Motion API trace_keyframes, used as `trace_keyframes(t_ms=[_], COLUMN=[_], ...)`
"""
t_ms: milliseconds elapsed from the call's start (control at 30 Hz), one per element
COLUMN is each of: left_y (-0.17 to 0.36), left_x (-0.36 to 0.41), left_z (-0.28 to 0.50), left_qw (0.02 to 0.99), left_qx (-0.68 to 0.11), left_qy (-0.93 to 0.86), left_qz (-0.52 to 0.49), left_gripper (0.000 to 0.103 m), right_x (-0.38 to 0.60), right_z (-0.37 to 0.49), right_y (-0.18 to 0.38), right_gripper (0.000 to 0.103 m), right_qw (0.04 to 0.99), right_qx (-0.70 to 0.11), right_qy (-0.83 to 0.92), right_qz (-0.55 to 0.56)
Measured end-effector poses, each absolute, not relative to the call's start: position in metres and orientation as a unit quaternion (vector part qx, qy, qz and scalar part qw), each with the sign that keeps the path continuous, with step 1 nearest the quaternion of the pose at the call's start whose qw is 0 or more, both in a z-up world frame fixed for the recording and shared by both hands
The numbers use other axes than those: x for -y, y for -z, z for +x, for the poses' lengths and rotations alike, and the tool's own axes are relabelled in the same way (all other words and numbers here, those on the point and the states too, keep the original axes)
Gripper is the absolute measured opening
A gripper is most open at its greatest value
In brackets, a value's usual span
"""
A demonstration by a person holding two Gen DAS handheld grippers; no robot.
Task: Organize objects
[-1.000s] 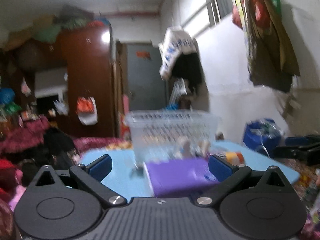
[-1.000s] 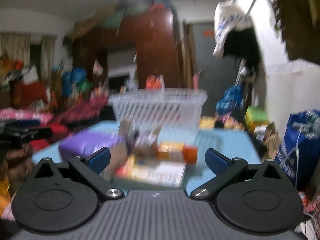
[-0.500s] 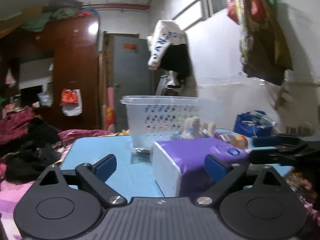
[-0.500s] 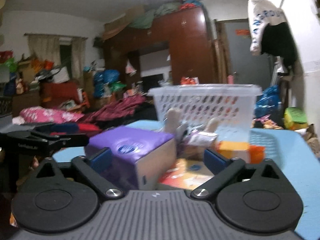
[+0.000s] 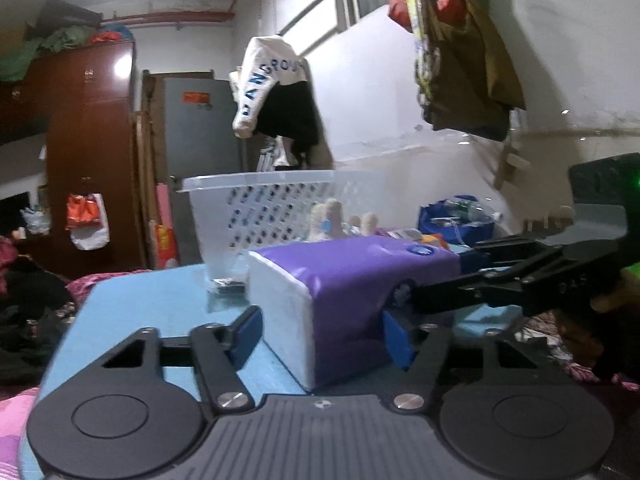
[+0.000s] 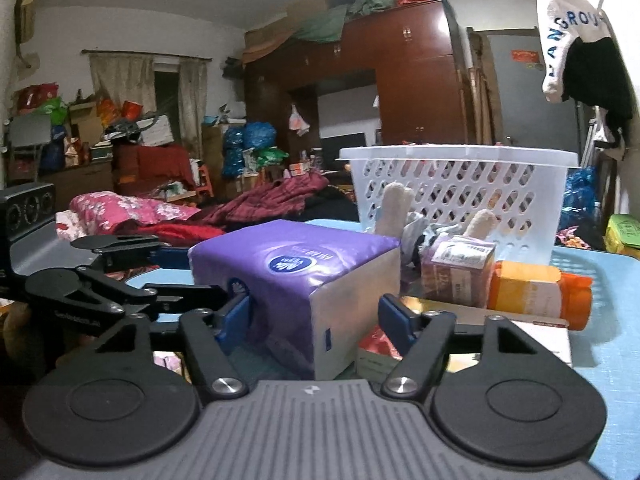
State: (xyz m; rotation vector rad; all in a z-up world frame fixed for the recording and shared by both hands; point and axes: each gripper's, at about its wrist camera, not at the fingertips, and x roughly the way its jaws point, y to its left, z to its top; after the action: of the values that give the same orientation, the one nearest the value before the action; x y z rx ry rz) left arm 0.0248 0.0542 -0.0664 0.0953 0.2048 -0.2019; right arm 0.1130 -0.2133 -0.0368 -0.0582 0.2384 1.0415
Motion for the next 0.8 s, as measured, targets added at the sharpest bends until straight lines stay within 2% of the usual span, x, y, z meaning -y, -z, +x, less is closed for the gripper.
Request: trace_keyframes(t_ms=[33, 233, 533, 800], left_y=[0.067, 0.068, 0.046, -0.032], left_x=[-0.054, -0.054, -0.043, -0.024], left_z=[0.025, 0.018, 0.001, 0.037], left_qw=[0.988, 0.989, 0.993, 0.992], left_qx=[-0.105, -0.104, -0.056, 0.005], left_qy=[0.109, 0.1, 0.091, 0.096], left_qz=[0.045, 0.041, 0.05, 0.076], left_gripper=[0.057, 0.05, 0.046, 0.046], right_x=[0.212, 0.211, 0.218, 0.231], right_z=[0.114, 0.109, 0.094, 0.116], right_y=[0.037, 0.039, 0.02, -0.049], right_gripper=[0.064, 0.06, 0.055, 0.054], right_qw=[0.858, 0.857, 0.864, 0.875], right_qx=[-0.115, -0.101, -0.035, 0.014], right_qy=[-0.5, -0.504, -0.497, -0.479], right_qz=[-0.032, -0.047, -0.073, -0.069])
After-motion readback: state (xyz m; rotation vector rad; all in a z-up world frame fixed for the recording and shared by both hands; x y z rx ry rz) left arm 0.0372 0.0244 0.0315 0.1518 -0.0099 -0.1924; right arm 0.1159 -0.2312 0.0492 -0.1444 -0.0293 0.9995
